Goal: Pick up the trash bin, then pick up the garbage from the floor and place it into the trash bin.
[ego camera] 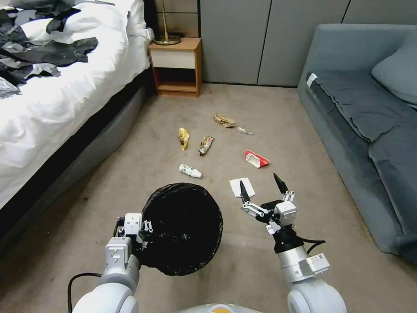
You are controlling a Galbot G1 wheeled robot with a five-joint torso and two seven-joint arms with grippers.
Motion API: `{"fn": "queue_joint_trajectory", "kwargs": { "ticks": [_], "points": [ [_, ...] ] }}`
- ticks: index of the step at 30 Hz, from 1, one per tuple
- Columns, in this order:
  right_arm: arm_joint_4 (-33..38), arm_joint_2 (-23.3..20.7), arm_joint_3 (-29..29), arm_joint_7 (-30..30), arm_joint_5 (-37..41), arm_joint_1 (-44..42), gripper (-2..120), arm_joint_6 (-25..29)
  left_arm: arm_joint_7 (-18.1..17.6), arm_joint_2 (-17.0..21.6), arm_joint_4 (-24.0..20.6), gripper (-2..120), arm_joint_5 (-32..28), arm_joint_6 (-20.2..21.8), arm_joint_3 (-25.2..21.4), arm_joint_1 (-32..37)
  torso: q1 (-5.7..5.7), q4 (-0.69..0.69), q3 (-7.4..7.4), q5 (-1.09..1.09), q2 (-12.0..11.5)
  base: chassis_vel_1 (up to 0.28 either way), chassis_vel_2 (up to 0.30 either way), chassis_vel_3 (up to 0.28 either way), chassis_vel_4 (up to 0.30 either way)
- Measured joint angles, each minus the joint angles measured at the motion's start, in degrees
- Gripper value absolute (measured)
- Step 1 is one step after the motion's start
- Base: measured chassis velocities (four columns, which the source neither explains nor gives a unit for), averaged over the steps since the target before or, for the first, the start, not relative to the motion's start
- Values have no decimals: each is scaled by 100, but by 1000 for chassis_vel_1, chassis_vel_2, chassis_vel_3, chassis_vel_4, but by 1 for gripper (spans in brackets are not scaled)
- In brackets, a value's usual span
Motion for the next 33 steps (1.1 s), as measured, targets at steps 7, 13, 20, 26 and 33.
{"fn": "queue_joint_trajectory", "kwargs": {
  "ticks": [7,13,20,26,33],
  "points": [
    [-30,1,23,2,2,12,100,-32,1,-8,-37,1,14,2,15,-2,0,1,0,0,0,0,0,0,0],
    [-53,4,24,21,2,60,99,-47,1,-3,-59,1,12,11,1,-4,0,2,0,0,0,0,0,0,0],
    [-35,-4,37,27,2,59,99,-68,-10,-13,-76,1,12,27,7,-9,0,1,0,0,0,-46,54,44,-51],
    [-35,-11,47,27,-2,49,99,-69,-13,-26,-76,1,15,29,11,-5,0,2,0,1,0,-167,164,174,-156],
    [-97,-16,26,12,-8,54,99,-53,-14,-32,-81,1,15,31,1,-5,0,1,0,-1,0,-240,239,248,-238]
  ]
}}
